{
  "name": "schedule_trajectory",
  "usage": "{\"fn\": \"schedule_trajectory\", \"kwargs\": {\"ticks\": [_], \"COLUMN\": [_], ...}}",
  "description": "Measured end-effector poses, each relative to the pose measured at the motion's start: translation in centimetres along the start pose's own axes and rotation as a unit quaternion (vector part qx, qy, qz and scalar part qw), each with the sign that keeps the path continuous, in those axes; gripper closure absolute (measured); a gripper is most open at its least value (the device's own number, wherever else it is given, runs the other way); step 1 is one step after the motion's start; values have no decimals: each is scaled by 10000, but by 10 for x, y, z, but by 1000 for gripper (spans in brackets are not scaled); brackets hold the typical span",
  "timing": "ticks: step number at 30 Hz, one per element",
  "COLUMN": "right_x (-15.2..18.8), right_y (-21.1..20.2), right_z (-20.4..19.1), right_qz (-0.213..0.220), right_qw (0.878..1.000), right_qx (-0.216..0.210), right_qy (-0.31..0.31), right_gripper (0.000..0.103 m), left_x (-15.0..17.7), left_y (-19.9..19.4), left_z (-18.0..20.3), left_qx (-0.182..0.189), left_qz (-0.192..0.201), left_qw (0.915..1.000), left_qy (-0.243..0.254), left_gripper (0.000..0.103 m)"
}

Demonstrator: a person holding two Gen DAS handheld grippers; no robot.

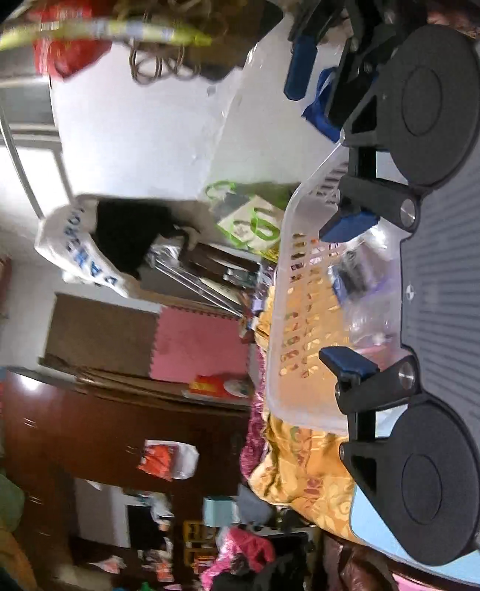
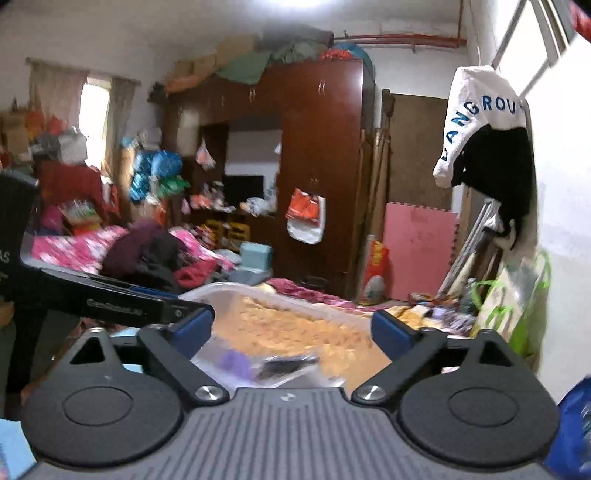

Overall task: Organize objects
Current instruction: 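Carry both items over the white basket and open both grippers, then grasp the red bagged ball with the left gripper while the right grasps a purple box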

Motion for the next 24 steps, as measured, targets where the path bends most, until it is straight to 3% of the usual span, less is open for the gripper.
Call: {"fn": "schedule_trajectory", "kwargs": {"ticks": [1, 4, 8, 11, 13, 17, 24], "right_x": [6, 48, 97, 110, 112, 125, 141], "right_y": [-7, -22, -12, 4, 16, 31, 7], "right_z": [0, -8, -28, -34, -36, -35, -22], "right_qz": [34, -95, -489, -717, -917, -1183, -939], "right_qw": [9999, 9994, 9979, 9963, 9946, 9907, 9902], "right_qx": [-145, -258, -405, -442, -461, -585, -768], "right_qy": [58, 219, 101, 198, 180, 320, 694], "right_gripper": [0, 0, 0, 2, 13, 56, 57], "left_x": [11, 49, 79, 86, 89, 97, 107], "left_y": [-7, -18, 7, 20, 25, 24, 44], "left_z": [3, 14, 22, 22, 24, 31, 48], "left_qx": [-24, -98, 333, 210, 92, 34, -82], "left_qz": [27, 72, -326, -383, -441, -526, -827], "left_qw": [10000, 9991, 9982, 9983, 9979, 9969, 9935], "left_qy": [92, 407, 376, 383, 460, 591, 783], "left_gripper": [23, 23, 23, 23, 23, 23, 23]}}
Point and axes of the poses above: each gripper's, at about its wrist camera, not at the fingertips, and y roughly the way its jaws point, z to its right, x to its underside, the point moved 9 cm from there along y, roughly the way its jaws point, and after that the axes turned 14 degrees about -z, right-handed, at the moved point
